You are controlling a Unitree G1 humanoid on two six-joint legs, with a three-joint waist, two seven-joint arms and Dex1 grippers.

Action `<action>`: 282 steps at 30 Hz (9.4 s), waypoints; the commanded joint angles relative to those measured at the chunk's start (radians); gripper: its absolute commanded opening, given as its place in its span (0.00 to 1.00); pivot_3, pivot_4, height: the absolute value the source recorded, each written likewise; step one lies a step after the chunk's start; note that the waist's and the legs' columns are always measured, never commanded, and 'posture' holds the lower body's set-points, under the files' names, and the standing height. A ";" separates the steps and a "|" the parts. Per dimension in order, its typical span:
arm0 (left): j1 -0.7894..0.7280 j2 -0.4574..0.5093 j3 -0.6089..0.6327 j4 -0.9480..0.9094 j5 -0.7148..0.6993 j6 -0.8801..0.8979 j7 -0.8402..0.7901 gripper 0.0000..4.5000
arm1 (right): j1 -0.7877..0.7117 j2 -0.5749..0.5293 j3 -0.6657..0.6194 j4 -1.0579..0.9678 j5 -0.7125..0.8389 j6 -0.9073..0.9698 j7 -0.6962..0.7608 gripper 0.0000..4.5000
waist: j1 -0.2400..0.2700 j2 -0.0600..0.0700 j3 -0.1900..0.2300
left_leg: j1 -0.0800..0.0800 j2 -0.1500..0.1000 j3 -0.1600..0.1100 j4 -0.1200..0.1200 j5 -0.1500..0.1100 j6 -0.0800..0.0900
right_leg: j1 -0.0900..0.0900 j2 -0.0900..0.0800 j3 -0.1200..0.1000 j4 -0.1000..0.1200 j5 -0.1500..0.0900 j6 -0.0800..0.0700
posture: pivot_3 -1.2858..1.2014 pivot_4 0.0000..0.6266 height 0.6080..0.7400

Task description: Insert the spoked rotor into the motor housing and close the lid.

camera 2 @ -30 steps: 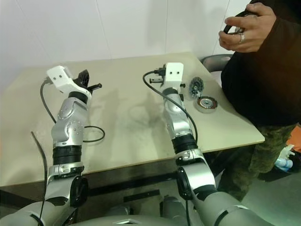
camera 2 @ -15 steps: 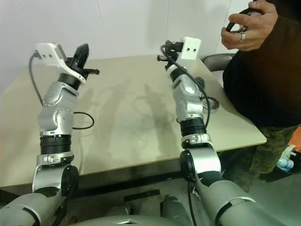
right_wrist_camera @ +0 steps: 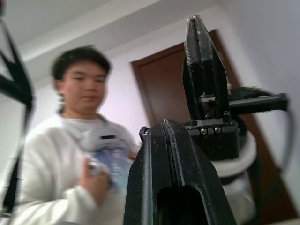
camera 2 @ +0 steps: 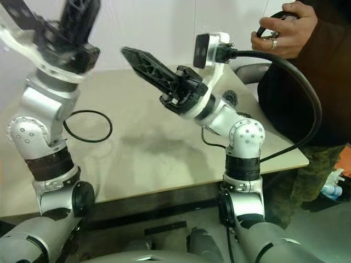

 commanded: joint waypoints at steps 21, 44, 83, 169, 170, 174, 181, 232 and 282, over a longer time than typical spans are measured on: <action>0.168 0.523 -0.056 0.029 -0.287 0.309 -0.180 0.01 | -0.014 -0.465 0.012 0.017 0.194 0.317 0.144 0.00 | 0.022 0.006 0.004 | -0.007 0.000 0.002 -0.006 -0.001 0.002 | -0.007 0.001 0.001 -0.009 0.000 -0.002 | 0.52 0.00 1.00; 0.110 0.489 -0.255 0.158 -0.120 0.416 -0.235 0.01 | -0.013 -0.443 0.256 -0.040 -0.318 0.170 0.452 0.00 | 0.026 0.006 0.005 | -0.022 0.001 -0.002 -0.005 -0.002 0.002 | -0.019 -0.002 0.001 -0.013 0.002 -0.003 | 0.52 0.00 1.00; 0.294 0.674 -0.095 0.003 -0.005 0.460 -0.442 0.01 | -0.034 -0.508 0.247 0.036 -0.542 0.061 0.619 0.00 | 0.024 0.006 0.006 | -0.022 0.001 0.001 -0.004 -0.002 0.003 | -0.018 -0.002 0.000 -0.013 0.002 -0.003 | 0.52 0.00 1.00; 0.263 0.577 -0.076 0.046 0.251 0.419 -0.529 0.01 | -0.145 -0.337 0.292 0.167 -0.714 -0.062 0.726 0.00 | 0.023 0.006 0.005 | -0.021 0.001 -0.002 0.000 -0.002 0.002 | -0.019 -0.004 0.000 -0.008 0.003 -0.002 | 0.52 0.00 1.00; 0.261 0.579 -0.073 0.052 0.253 0.415 -0.528 0.01 | -0.147 -0.344 0.289 0.177 -0.719 -0.068 0.728 0.00 | 0.023 0.006 0.005 | -0.021 0.001 -0.002 0.000 -0.002 0.002 | -0.018 -0.004 0.000 -0.008 0.003 -0.002 | 0.52 0.00 1.00; 0.267 0.588 -0.078 0.048 0.291 0.403 -0.544 0.01 | -0.152 -0.360 0.287 0.201 -0.737 -0.094 0.723 0.00 | 0.022 0.006 0.005 | -0.021 0.001 -0.001 0.000 -0.002 0.002 | -0.018 -0.004 0.000 -0.008 0.003 -0.002 | 0.52 0.00 1.00; 0.275 0.587 -0.076 0.048 0.347 0.383 -0.579 0.01 | -0.145 -0.367 0.299 0.213 -0.775 -0.122 0.726 0.00 | 0.022 0.006 0.005 | -0.021 0.001 -0.001 -0.001 -0.002 0.002 | -0.019 -0.003 0.000 -0.008 0.003 -0.002 | 0.52 0.00 1.00; 0.214 0.589 -0.050 0.110 0.461 0.361 -0.612 0.01 | -0.186 -0.298 0.225 0.275 -0.785 -0.116 0.646 0.00 | 0.021 0.006 0.005 | -0.020 0.001 -0.001 0.001 -0.002 0.002 | -0.020 -0.003 0.001 -0.003 0.003 -0.002 | 0.52 0.00 1.00; 0.237 0.453 -0.056 0.017 0.513 0.301 -0.557 0.01 | -0.146 -0.208 0.258 0.252 -0.854 -0.251 0.559 0.00 | 0.015 0.006 0.005 | -0.020 0.000 -0.001 0.006 -0.001 0.002 | -0.020 -0.003 0.001 0.003 0.003 -0.002 | 0.52 0.00 1.00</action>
